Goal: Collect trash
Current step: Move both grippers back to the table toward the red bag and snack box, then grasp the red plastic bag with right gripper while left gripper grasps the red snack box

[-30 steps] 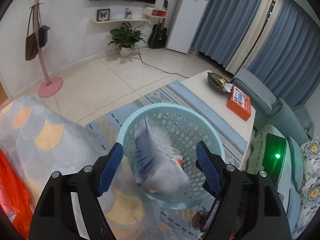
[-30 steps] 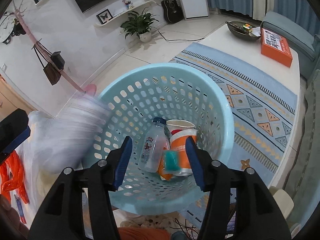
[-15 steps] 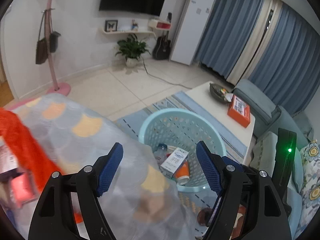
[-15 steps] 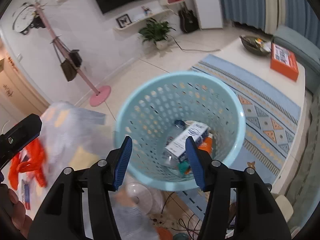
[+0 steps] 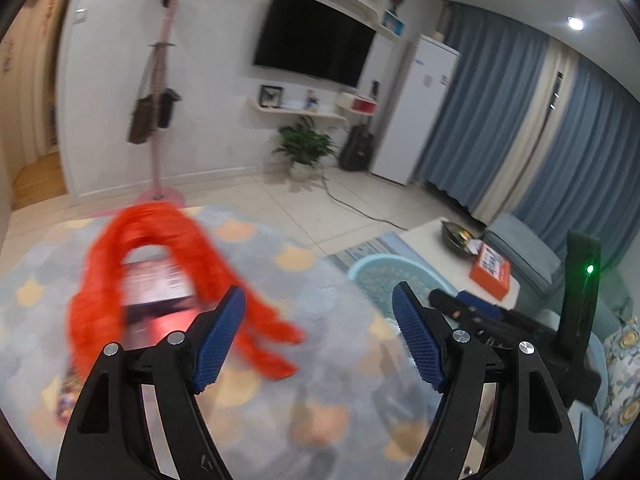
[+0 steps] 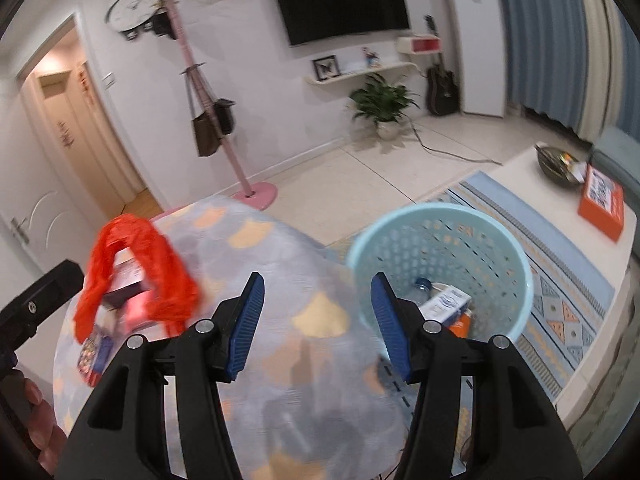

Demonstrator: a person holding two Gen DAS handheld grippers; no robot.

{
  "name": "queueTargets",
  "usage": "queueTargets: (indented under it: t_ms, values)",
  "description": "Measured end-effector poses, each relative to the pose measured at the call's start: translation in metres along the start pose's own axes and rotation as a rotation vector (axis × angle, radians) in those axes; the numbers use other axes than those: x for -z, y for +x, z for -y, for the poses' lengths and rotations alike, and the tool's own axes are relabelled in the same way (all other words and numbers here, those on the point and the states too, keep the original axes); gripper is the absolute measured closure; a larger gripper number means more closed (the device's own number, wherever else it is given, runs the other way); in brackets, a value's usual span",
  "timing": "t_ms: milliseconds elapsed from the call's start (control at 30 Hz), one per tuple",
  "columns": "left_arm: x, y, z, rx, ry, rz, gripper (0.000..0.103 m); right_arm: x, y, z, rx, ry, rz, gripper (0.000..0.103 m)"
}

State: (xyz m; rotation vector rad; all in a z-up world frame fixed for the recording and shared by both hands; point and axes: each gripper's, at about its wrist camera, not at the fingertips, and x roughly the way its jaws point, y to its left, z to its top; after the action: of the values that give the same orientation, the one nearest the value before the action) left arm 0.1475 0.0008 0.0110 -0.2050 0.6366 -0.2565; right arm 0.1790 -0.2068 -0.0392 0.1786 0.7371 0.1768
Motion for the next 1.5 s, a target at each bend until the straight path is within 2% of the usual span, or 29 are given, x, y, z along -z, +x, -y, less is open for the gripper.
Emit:
queueTargets:
  t_ms: [333, 500, 633, 767, 900, 1200, 1333, 1500]
  values:
    - [0.029, -0.069, -0.107, -0.18, -0.147, 0.056, 0.029, 0.006, -0.002, -0.084, -0.062, -0.136, -0.003, 0.047]
    - [0.048, -0.087, -0.157, -0.27, -0.222, 0.051, 0.029, 0.013, 0.002, -0.124, -0.096, -0.205, -0.018, 0.047]
    - [0.061, -0.093, -0.183, -0.312, -0.262, 0.043, 0.029, 0.017, 0.003, -0.149, -0.111, -0.25, -0.028, 0.047]
    - [0.072, -0.09, -0.198, -0.327, -0.287, 0.037, 0.029, 0.02, 0.006, -0.166, -0.125, -0.284, -0.032, 0.046]
    - [0.08, -0.084, -0.209, -0.314, -0.309, 0.024, 0.029, 0.013, 0.012, -0.178, -0.181, -0.289, -0.044, 0.046]
    - [0.085, -0.055, -0.208, -0.288, -0.273, -0.017, 0.029, -0.01, 0.05, -0.22, -0.295, -0.259, -0.125, 0.046]
    - [0.091, -0.049, -0.207, -0.285, -0.266, -0.029, 0.029, -0.03, 0.067, -0.237, -0.232, -0.326, -0.058, 0.044]
    - [0.093, -0.049, -0.201, -0.27, -0.229, -0.021, 0.029, -0.038, 0.1, -0.215, -0.193, -0.362, -0.087, 0.027]
